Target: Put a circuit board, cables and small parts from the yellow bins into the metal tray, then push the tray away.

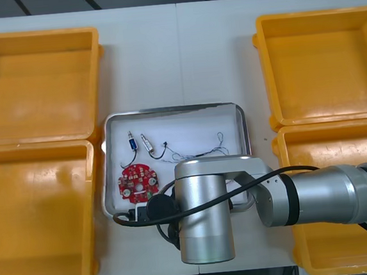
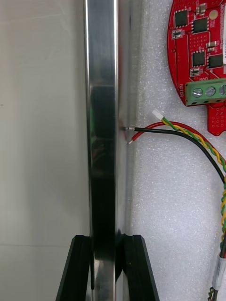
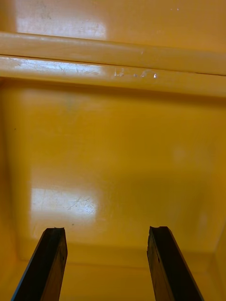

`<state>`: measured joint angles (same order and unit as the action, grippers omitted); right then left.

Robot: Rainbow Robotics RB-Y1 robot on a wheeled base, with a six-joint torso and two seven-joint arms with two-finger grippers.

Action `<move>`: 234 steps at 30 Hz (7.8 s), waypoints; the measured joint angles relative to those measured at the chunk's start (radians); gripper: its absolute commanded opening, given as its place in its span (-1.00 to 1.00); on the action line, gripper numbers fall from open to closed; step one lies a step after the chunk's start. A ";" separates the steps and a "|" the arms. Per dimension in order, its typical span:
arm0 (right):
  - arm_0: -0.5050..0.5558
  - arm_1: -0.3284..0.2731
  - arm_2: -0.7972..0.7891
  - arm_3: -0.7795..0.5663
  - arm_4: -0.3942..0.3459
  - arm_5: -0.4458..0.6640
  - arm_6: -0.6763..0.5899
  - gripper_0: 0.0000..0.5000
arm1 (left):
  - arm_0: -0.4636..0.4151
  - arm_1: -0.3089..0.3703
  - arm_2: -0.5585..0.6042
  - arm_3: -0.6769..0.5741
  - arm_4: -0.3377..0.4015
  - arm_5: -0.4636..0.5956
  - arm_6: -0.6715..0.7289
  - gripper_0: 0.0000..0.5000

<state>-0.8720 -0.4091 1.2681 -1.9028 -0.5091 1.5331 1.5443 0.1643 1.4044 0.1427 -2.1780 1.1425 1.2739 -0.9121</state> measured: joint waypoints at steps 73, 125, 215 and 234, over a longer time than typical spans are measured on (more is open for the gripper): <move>-0.365 -0.020 -0.090 0.679 0.030 -0.585 0.210 -1.00 | 0.000 0.000 0.000 0.002 -0.001 0.000 0.000 1.00; -0.222 -0.102 -0.612 0.185 -0.026 0.198 -0.006 1.00 | 0.000 0.000 0.000 0.003 -0.001 0.000 0.000 1.00; 0.757 -0.533 -1.550 -0.317 -0.506 0.380 -0.484 1.00 | 0.000 0.000 0.000 0.005 -0.002 -0.001 0.000 1.00; 0.757 -0.533 -1.550 -0.317 -0.507 0.380 -0.484 1.00 | 0.000 0.000 0.000 0.005 -0.002 -0.001 0.000 1.00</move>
<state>-0.1145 -0.9423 -0.2816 -2.2195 -1.0158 1.9134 1.0600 0.1645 1.4044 0.1427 -2.1732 1.1408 1.2733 -0.9122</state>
